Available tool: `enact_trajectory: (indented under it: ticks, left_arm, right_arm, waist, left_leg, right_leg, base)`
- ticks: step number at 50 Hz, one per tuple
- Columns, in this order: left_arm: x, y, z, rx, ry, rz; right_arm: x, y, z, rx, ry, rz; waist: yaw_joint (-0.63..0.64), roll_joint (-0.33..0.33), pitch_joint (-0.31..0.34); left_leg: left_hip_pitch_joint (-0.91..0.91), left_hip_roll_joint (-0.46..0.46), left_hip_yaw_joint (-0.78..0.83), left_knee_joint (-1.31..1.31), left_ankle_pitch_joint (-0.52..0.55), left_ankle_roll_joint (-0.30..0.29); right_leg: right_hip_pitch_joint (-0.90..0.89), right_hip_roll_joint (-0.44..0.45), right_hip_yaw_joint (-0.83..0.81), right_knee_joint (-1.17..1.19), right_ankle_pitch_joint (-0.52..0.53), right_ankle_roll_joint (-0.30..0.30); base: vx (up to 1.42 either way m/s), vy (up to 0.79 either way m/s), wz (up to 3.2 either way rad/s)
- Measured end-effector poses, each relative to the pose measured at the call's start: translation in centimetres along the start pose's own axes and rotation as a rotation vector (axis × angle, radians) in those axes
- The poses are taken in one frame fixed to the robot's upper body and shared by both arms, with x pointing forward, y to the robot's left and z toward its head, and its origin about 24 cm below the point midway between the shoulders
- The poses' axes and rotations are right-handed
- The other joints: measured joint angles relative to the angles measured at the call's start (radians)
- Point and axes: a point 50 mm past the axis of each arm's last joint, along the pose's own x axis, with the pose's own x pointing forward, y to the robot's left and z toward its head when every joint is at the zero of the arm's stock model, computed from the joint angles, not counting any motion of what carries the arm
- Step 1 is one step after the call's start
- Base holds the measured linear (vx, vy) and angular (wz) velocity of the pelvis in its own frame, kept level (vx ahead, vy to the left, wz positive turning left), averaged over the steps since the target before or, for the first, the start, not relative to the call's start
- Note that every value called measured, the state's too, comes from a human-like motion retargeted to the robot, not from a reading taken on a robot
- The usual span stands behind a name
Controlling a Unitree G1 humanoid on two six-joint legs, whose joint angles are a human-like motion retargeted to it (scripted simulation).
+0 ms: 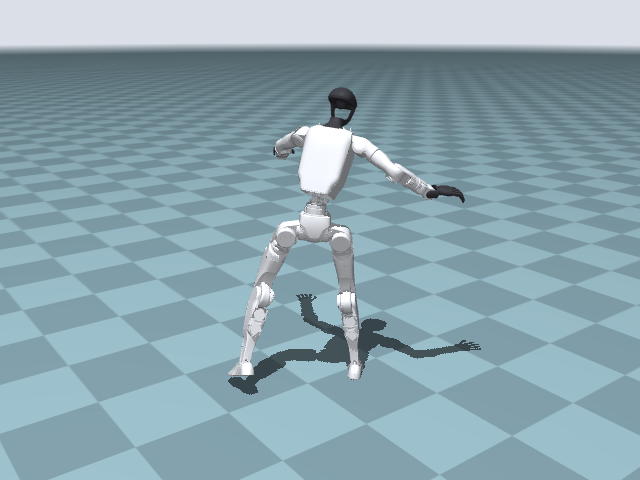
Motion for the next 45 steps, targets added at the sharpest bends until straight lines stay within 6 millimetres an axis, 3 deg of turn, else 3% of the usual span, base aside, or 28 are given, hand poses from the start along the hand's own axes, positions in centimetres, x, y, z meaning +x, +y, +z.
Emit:
enact_trajectory:
  ticks: [4,10,14,18,21,25,28,30,33,36,38,40,42,44,45]
  left_arm:
    - [-0.5,-2.3,0.2,0.132,-0.035,-0.157]
    - [-0.9,-2.2,0.3,0.235,-0.095,-0.043]
    - [-0.4,0.5,-0.7,0.388,-0.151,0.071]
    - [0.2,5.3,-2.3,0.584,-0.208,0.201]
    - [0.2,8.7,-2.5,0.614,-0.244,0.251]
    - [-0.5,11.5,0.9,0.499,-0.406,0.322]
    - [-2.3,12.0,6.5,0.314,-0.652,0.397]
    - [-4.3,12.0,10.7,0.152,-0.828,0.444]
    - [-7.6,11.3,16.4,-0.148,-1.032,0.461]
    - [-10.4,9.4,20.2,-0.477,-1.116,0.371]
    - [-11.9,7.6,21.4,-0.657,-1.111,0.269]
    - [-13.0,5.4,21.6,-0.766,-1.073,0.152]
    - [-13.6,2.8,20.7,-0.785,-1.013,0.026]
    - [-13.9,0.2,18.8,-0.75,-0.938,-0.097]
    - [-14.1,-0.9,17.6,-0.722,-0.897,-0.153]
  right_arm:
    - [0.1,-1.1,-2.2,0.183,0.137,-0.035]
    - [-0.2,-4.6,-5.9,0.256,0.277,-0.189]
    - [-0.2,-8.5,-9.0,0.071,0.38,-0.279]
    - [-0.2,-14.5,-11.1,-0.274,0.464,-0.418]
    - [-0.8,-19.1,-11.8,-0.404,0.554,-0.583]
    - [-2.7,-22.6,-13.1,-0.397,0.706,-0.763]
    - [-5.2,-22.5,-15.6,-0.343,0.839,-0.801]
    - [-7.7,-21.4,-17.9,-0.299,0.947,-0.814]
    - [-12.7,-17.2,-21.5,-0.195,1.165,-0.791]
    - [-17.4,-10.1,-23.3,-0.088,1.369,-0.688]
    - [-19.0,-4.0,-22.5,0.0,1.45,-0.574]
    - [-18.3,2.5,-19.7,0.118,1.456,-0.432]
    - [-14.8,8.1,-14.4,0.264,1.36,-0.288]
    - [-9.3,11.5,-6.8,0.401,1.162,-0.177]
    - [-6.2,12.0,-2.3,0.461,1.033,-0.142]
  waist:
    - [-0.076,-0.032,0.008]
    - [-0.126,-0.087,0.051]
    - [-0.148,-0.123,0.092]
    - [-0.178,-0.148,0.115]
    - [-0.205,-0.137,0.127]
    - [-0.222,-0.095,0.125]
    - [-0.182,-0.042,0.119]
    - [-0.127,0.0,0.113]
    - [0.003,0.061,0.075]
    - [0.173,0.108,0.001]
    - [0.3,0.13,-0.051]
    - [0.425,0.143,-0.099]
    - [0.54,0.146,-0.143]
    - [0.639,0.142,-0.181]
    - [0.682,0.137,-0.198]
  left_leg:
    - [-0.034,-0.016,-0.096,0.076,0.072,-0.023]
    - [-0.033,-0.084,-0.233,0.13,0.129,-0.058]
    - [-0.015,-0.121,-0.263,0.134,0.072,-0.062]
    - [0.0,-0.123,-0.2,0.097,-0.057,-0.066]
    - [0.017,-0.082,-0.106,0.039,-0.165,-0.085]
    - [0.023,-0.053,0.046,-0.057,-0.274,-0.093]
    - [0.015,-0.055,0.104,-0.11,-0.325,-0.093]
    - [-0.002,-0.068,0.085,-0.12,-0.349,-0.087]
    - [-0.051,-0.116,-0.025,-0.096,-0.367,-0.067]
    - [-0.091,-0.19,-0.156,-0.089,-0.368,-0.044]
    - [-0.093,-0.234,-0.234,-0.119,-0.357,-0.031]
    - [-0.078,-0.268,-0.302,-0.164,-0.342,-0.018]
    - [-0.057,-0.29,-0.36,-0.205,-0.327,-0.005]
    - [-0.039,-0.306,-0.409,-0.235,-0.314,0.005]
    - [-0.032,-0.314,-0.432,-0.246,-0.308,0.008]
  right_leg:
    - [-0.017,0.021,0.066,-0.001,0.009,-0.009]
    - [-0.047,0.038,0.168,0.01,0.028,-0.004]
    - [-0.084,0.036,0.212,0.034,0.038,0.014]
    - [-0.143,0.019,0.221,0.068,0.041,0.044]
    - [-0.175,0.018,0.18,0.087,0.042,0.046]
    - [-0.204,-0.025,0.088,0.113,0.04,0.046]
    - [-0.191,-0.083,-0.006,0.135,0.035,0.046]
    - [-0.158,-0.13,-0.078,0.146,0.036,0.046]
    - [-0.081,-0.213,-0.19,0.155,0.056,0.046]
    - [-0.002,-0.293,-0.282,0.168,0.101,0.043]
    - [0.044,-0.327,-0.321,0.182,0.144,0.03]
    - [0.079,-0.346,-0.332,0.203,0.192,0.013]
    - [0.101,-0.348,-0.305,0.229,0.24,0.0]
    - [0.112,-0.34,-0.247,0.252,0.289,-0.004]
    - [0.115,-0.334,-0.21,0.261,0.314,-0.003]
  base:
    - [0.04,-0.06,-0.92]
    - [-0.01,0.03,-0.89]
    - [-0.09,0.1,-0.52]
    - [-0.14,0.14,0.05]
    - [-0.16,0.12,0.62]
    - [-0.17,0.2,1.32]
    - [-0.12,0.29,1.79]
    - [-0.08,0.35,2.01]
    - [-0.02,0.4,2.19]
    - [0.04,0.42,2.28]
    - [0.06,0.37,2.1]
    - [0.07,0.33,1.88]
    - [0.08,0.29,1.64]
    - [0.08,0.24,1.43]
    - [0.08,0.19,1.3]
